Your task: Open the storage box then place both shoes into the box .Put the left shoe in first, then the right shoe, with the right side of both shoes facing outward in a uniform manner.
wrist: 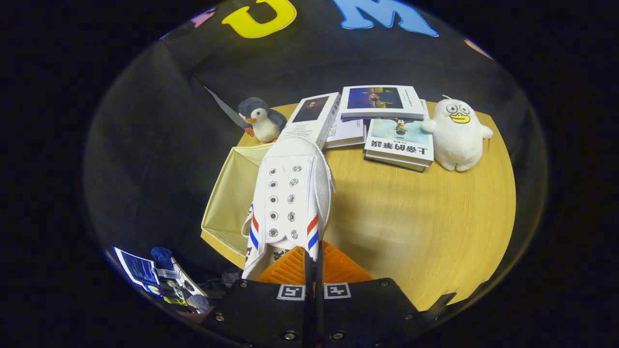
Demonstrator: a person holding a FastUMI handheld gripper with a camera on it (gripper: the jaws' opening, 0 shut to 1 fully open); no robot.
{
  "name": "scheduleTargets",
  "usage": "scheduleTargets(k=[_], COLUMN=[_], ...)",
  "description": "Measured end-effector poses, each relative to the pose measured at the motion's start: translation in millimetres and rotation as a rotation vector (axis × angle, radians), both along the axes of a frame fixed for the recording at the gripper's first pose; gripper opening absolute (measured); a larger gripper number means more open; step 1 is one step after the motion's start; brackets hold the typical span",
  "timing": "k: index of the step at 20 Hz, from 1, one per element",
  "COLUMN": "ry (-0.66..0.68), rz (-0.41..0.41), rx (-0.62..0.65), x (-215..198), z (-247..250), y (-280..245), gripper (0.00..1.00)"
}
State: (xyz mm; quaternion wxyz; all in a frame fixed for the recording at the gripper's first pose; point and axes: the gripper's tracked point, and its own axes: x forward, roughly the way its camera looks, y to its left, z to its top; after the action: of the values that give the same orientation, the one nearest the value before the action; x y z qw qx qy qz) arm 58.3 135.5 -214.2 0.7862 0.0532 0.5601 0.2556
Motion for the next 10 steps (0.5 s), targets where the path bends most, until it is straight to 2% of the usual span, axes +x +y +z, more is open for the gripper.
scheduleTargets(k=[10], ry=[-0.003], rz=[0.077], rx=[0.003], x=[12], z=[6], y=[84], gripper=[0.0])
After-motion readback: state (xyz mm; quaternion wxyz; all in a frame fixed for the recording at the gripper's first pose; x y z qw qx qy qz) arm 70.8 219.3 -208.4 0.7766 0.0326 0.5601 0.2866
